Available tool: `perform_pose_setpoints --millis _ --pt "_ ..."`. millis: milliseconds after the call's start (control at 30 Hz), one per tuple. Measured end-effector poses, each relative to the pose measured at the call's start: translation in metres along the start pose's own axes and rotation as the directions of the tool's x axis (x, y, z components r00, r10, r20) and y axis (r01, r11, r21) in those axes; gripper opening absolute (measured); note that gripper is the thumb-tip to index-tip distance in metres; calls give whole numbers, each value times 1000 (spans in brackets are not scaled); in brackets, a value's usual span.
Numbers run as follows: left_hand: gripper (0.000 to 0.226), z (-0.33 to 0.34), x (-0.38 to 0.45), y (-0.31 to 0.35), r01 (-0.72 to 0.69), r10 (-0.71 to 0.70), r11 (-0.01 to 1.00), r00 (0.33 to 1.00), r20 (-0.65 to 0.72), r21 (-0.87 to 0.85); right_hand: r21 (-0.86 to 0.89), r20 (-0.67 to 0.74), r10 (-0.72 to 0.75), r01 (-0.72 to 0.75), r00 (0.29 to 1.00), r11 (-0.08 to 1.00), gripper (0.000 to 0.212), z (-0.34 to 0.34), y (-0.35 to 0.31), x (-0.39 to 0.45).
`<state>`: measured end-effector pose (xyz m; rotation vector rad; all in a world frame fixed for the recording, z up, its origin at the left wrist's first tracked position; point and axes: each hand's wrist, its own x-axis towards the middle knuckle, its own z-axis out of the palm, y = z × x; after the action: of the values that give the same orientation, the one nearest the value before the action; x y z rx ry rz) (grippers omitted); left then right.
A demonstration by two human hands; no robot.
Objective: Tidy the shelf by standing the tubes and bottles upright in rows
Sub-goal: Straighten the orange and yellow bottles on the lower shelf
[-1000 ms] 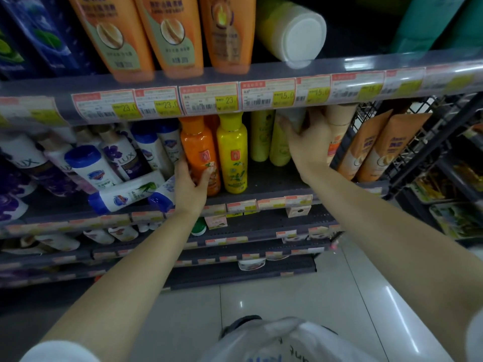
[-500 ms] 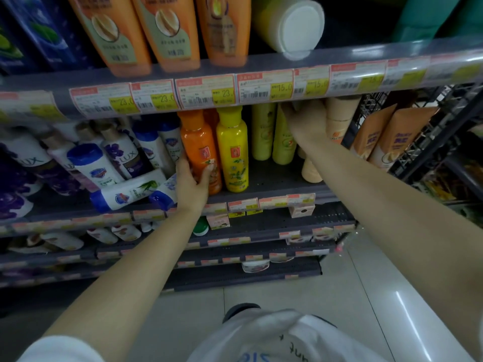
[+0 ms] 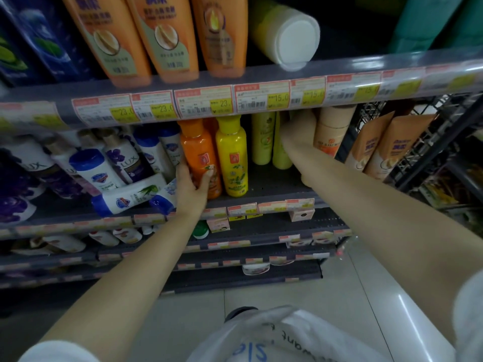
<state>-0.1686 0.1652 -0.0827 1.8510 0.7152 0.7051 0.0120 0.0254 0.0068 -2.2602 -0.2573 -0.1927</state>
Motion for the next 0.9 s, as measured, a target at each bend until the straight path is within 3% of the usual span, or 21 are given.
perform_pose_setpoints --millis 100,367,533,700,900 --pt "56 -1 1 -2 -7 7 1000 1000 0 0 53 -97 22 -17 995 998 30 12 5 -6" --pt "56 0 2 -5 -19 19 1000 1000 6 1 -141 -124 -108 91 986 986 53 24 21 -16" --pt "56 0 3 -7 -16 16 1000 1000 11 -8 -128 -154 -94 75 984 989 54 25 25 -17" --pt "61 1 3 -8 -13 14 1000 1000 16 -27 8 -168 -23 25 986 1000 45 30 26 -19" --pt "62 2 3 -7 -21 22 999 1000 21 -45 -70 -124 0 -9 992 998 53 37 31 -16"
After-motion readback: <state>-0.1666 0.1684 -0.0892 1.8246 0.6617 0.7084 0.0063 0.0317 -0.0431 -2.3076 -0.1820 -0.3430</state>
